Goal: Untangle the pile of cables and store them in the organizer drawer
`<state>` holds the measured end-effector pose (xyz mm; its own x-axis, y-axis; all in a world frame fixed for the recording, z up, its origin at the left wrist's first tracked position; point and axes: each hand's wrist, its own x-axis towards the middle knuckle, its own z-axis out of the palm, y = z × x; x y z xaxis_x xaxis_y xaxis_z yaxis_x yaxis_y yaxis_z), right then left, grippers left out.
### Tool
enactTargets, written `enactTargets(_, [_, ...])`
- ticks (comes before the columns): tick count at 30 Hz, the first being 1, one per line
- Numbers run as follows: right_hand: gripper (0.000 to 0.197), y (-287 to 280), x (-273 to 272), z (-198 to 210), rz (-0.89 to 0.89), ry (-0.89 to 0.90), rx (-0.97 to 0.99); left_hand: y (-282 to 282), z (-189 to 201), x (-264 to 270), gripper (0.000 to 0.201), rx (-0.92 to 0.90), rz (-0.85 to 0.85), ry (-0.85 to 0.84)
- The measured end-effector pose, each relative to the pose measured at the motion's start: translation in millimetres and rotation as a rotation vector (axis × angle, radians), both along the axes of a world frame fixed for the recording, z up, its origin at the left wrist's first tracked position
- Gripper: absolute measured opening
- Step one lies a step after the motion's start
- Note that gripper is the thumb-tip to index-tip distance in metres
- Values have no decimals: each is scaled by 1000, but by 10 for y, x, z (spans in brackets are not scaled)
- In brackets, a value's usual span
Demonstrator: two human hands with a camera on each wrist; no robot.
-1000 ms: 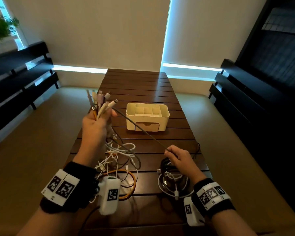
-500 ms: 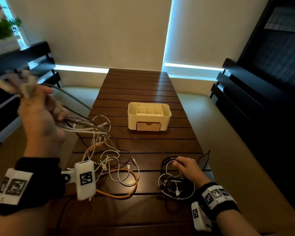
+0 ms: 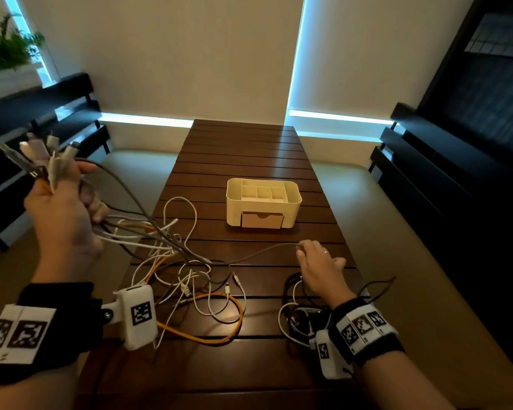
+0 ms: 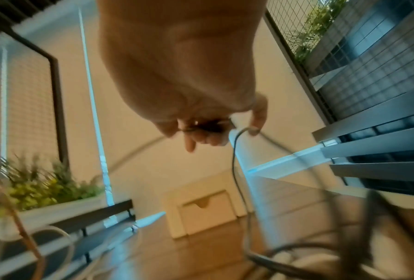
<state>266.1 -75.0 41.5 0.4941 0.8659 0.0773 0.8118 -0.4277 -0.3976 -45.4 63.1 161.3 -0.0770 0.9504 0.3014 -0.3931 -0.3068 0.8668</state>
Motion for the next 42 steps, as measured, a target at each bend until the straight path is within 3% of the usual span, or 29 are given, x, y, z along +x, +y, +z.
enactTargets(2, [24, 68, -77, 93, -36, -169, -1, 47, -94, 25, 29, -34, 17, 13])
enactTargets(4, [23, 114, -185, 173, -98, -162, 158, 84, -158, -7, 29, -80, 77, 42])
enactTargets(5, [21, 133, -242, 198, -128, -74, 265, 115, -188, -24, 28, -92, 99, 48])
enactTargets(7, [13, 192, -412, 247, -139, 291, 486, 124, -205, -39, 29, -91, 131, 75])
enactTargets(9, [9, 277, -649, 212, -73, 490, 557, 63, -206, -3, 30, -96, 195, 151])
enactTargets(12, [7, 371, -1013, 37, 156, 498, 342, -40, -242, 160, 23, -93, 197, 304])
enactTargets(15, [33, 396, -1190, -130, 498, 419, -107, -63, -391, 264, 23, -214, 53, 487])
enactTargets(18, [34, 308, -1125, -206, 586, 341, -259, -39, -633, 285, 30, -285, 19, 751])
enactTargets(21, [30, 196, -1015, -268, 495, 363, -264, -11, -828, 362, 19, -246, 20, 1064])
enactTargets(24, [26, 90, -836, -291, 349, 352, -208, -3, -1050, 442, 20, -232, -38, 1392])
enactTargets(27, [25, 2, -494, -252, 106, 285, -24, -28, -1375, 472, 32, -157, -192, 1701])
enactTargets(29, [24, -83, -220, -167, -89, 277, 113, -61, -1588, 433, 39, -153, -300, 1812])
enactTargets(31, [22, -187, 64, -60, -243, 250, 206, -71, -1693, 371, 39, -176, -271, 1786])
enactTargets(35, [21, -385, 540, 108, -399, 162, 222, -97, -1505, 318, 59, -317, 17, 1405])
enactTargets(37, [19, -441, 656, 148, -316, 132, 16, -108, -1288, 321, 45, -238, 143, 1287])
enactTargets(40, [11, -500, 551, 161, -83, 193, -510, -206, -1049, 352, 22, -40, 265, 1028])
enactTargets(42, [21, -513, 366, 67, -114, 333, -546, -322, -962, 437, 19, -16, 260, 794])
